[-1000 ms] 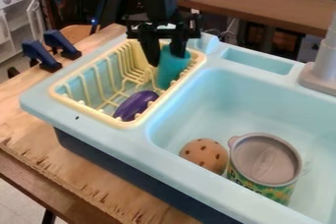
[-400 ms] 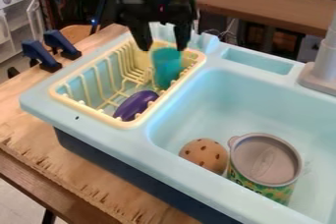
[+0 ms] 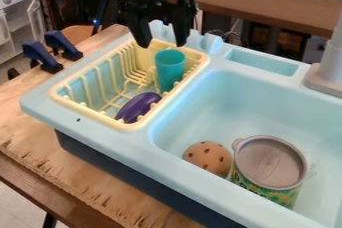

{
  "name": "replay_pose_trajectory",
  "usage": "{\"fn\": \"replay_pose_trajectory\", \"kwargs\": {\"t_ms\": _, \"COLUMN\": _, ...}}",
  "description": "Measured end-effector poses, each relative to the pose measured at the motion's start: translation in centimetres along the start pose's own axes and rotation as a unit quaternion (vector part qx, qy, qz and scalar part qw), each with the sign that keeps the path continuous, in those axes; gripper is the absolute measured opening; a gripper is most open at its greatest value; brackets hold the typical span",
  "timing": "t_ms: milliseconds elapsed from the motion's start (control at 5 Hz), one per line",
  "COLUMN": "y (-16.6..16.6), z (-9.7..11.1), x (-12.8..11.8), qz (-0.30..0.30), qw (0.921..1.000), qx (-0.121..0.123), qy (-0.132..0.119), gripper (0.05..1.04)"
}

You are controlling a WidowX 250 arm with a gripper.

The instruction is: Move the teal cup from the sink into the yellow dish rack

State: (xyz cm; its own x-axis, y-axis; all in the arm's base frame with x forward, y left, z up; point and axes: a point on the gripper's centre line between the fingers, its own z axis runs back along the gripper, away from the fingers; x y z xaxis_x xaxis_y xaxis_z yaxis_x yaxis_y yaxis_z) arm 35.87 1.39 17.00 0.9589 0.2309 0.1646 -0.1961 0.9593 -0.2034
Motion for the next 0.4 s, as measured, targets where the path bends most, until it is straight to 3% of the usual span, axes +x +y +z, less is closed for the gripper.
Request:
{"fn": "replay_pose_trajectory", "kwargs": {"t_ms": 200, "y": -0.9, "z": 0.0, "x": -0.4, "qz": -0.016, "qw": 0.9998, "qx": 0.005, "qy": 0.011, "gripper": 1.001}}
{"fn": "replay_pose_trajectory", "kwargs": {"t_ms": 400, "y": -4.6, "z": 1.9, "x": -0.3, "qz": -0.104, "qw": 0.994, "qx": 0.033, "qy": 0.009, "gripper": 1.001}}
